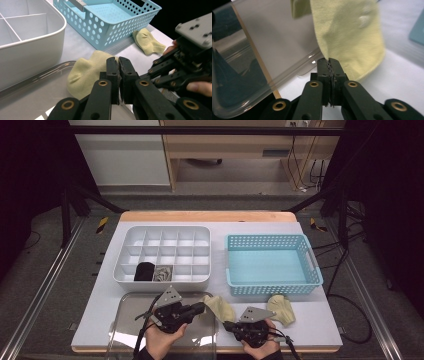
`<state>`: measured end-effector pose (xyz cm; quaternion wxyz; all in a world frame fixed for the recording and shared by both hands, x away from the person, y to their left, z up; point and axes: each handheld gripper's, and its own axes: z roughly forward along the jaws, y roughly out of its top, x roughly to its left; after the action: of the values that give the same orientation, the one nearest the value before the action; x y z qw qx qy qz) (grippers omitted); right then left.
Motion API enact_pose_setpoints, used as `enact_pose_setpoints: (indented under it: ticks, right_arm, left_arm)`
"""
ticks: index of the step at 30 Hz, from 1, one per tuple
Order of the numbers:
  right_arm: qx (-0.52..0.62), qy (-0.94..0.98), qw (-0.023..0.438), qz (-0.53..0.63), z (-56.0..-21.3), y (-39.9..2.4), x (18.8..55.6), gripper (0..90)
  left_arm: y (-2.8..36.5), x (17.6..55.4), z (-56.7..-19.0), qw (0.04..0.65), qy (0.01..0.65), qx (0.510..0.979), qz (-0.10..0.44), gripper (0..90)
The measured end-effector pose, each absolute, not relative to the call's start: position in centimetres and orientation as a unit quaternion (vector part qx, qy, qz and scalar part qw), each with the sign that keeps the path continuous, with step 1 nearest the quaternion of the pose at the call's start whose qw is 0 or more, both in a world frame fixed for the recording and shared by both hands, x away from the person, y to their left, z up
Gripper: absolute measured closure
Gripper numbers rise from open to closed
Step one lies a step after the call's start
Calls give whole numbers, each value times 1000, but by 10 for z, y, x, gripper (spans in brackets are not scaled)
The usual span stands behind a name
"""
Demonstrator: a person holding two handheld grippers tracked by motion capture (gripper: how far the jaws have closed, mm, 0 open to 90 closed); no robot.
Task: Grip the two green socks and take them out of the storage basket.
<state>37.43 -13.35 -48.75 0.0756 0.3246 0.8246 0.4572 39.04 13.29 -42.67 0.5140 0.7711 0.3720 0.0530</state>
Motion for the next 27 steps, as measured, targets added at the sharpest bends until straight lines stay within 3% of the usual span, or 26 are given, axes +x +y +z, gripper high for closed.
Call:
enact_pose_setpoints:
  ticks: [8, 13, 20, 22, 27]
  right_arm:
    - [345, 782, 29, 518, -453, -162, 371, 899]
    - [396, 771, 25, 498, -457, -167, 390, 897]
    - [445, 777, 61, 441, -480, -166, 412, 889]
    - [446, 789, 82, 414, -487, -164, 413, 843]
    - [425, 778, 108, 450, -473, -169, 406, 801]
  left_arm:
    - [144, 390, -431, 483, 387, 785, 35, 861]
    - [136, 402, -442, 450, 399, 798, 28, 852]
    - [120, 413, -456, 435, 392, 810, 33, 851]
    - [117, 414, -458, 435, 389, 811, 32, 850]
    - [116, 412, -457, 446, 389, 806, 26, 850]
